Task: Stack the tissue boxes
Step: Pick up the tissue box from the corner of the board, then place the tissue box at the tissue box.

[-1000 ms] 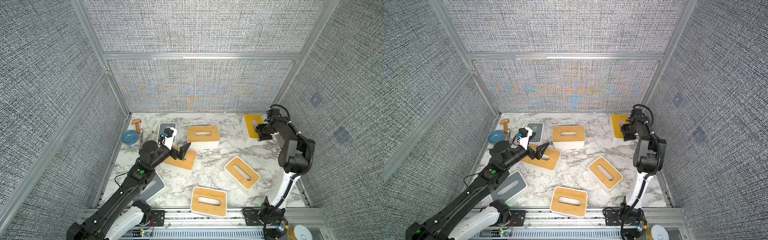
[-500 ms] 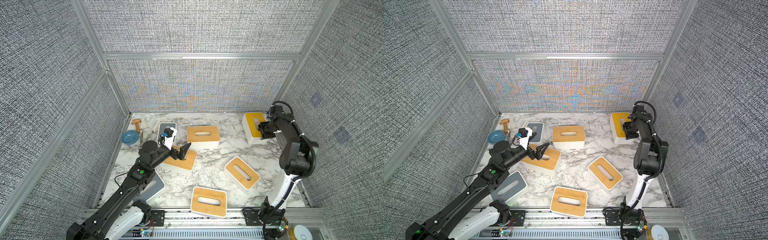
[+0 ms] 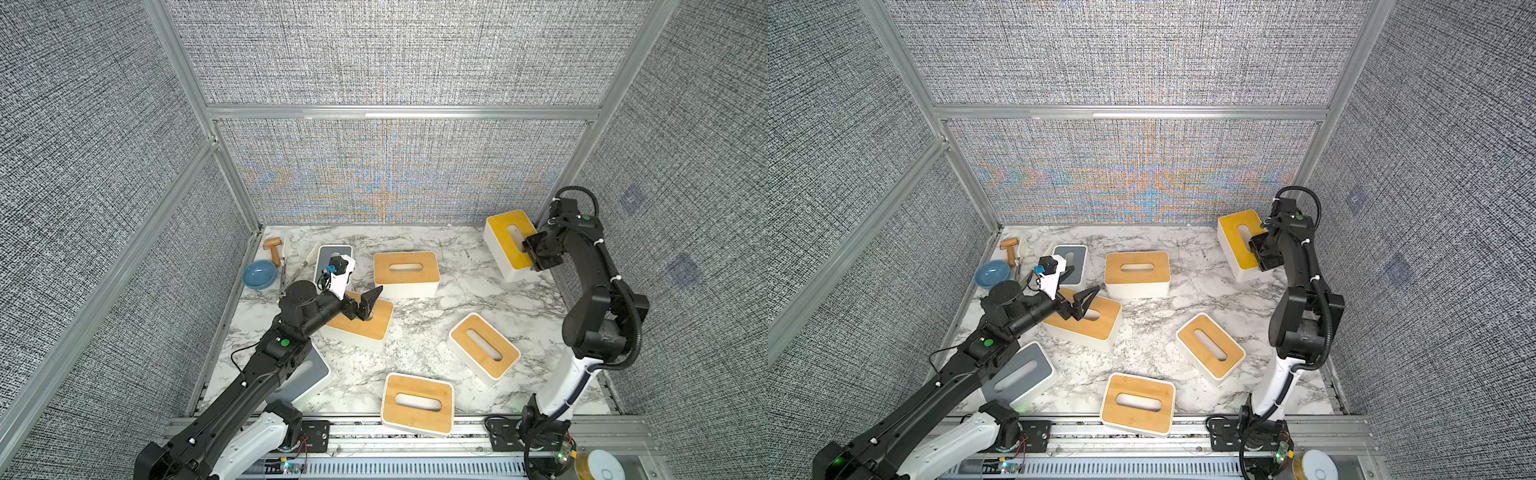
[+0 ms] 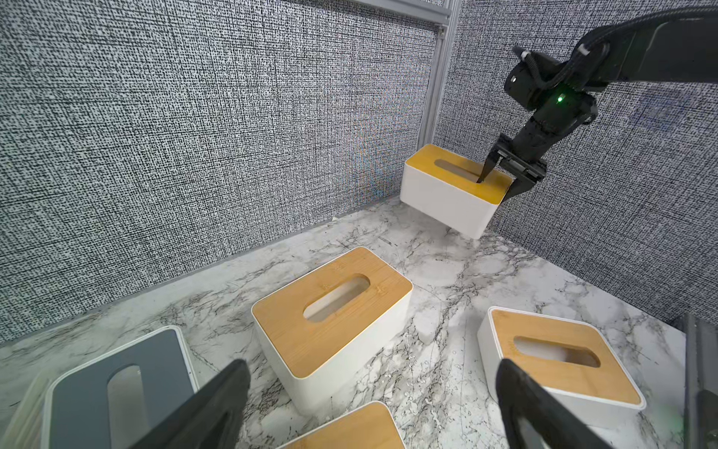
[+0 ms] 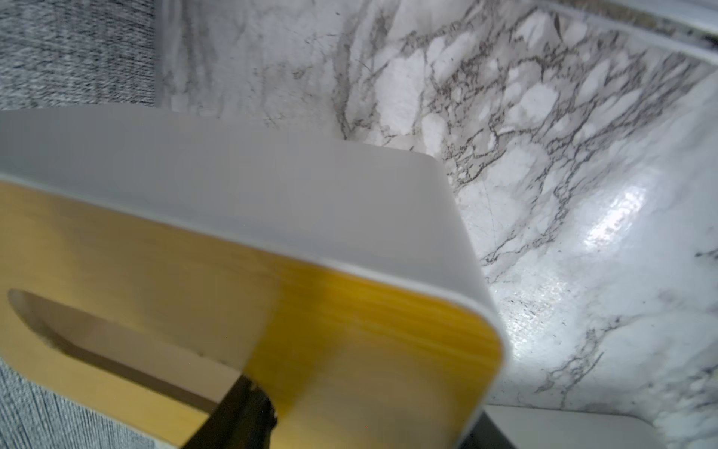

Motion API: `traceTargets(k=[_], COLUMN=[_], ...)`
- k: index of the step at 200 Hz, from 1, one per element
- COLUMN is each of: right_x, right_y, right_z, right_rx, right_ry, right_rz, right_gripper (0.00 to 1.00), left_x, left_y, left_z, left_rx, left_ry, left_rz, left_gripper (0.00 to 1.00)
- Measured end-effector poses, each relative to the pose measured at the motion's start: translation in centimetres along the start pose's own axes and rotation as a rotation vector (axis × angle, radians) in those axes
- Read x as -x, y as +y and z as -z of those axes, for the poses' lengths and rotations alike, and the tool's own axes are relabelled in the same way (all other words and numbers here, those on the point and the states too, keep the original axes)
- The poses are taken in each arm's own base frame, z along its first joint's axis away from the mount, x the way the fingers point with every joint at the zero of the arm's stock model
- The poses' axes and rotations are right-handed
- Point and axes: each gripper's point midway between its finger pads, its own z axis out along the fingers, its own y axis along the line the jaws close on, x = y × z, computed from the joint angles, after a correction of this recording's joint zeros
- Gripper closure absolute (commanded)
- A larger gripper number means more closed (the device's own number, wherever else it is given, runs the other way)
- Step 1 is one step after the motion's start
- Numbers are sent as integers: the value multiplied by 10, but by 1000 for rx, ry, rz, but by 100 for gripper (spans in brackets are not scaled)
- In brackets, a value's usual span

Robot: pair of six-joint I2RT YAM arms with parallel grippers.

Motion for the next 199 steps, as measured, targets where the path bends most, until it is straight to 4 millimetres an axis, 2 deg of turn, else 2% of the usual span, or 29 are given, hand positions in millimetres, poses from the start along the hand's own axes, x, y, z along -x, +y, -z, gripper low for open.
traceTargets(k=[35,64,90,103,115,140,199], right_x=[-12,-42,-74,-92,-116,-157,-213], right_y=[27,57,80,90,101,112,117], right_z=[39,68,84,87,89,90,78], right_rx=[77,174,236,251,270,285,268], right_ry=[-46,-53,-26,-10,21,85,164], right_rz=[247,481,651,732,824,967,1130], right_gripper=[68,68,68,68,68,68,68], left_x=[0,-1,-5,-6,-6,-7,-6], left_y=[0,0,0,-2,-3,-5,-5], left_z=[0,-1,-4,-7,-9,-12,-10], left_rx=[0,-1,-9,-22,-33,-53,-49], left_ry=[-1,2,17,25,30,39,24], left_rz=[1,5,14,20,32,56,120], left_gripper=[1,0,1,0,1,1,0])
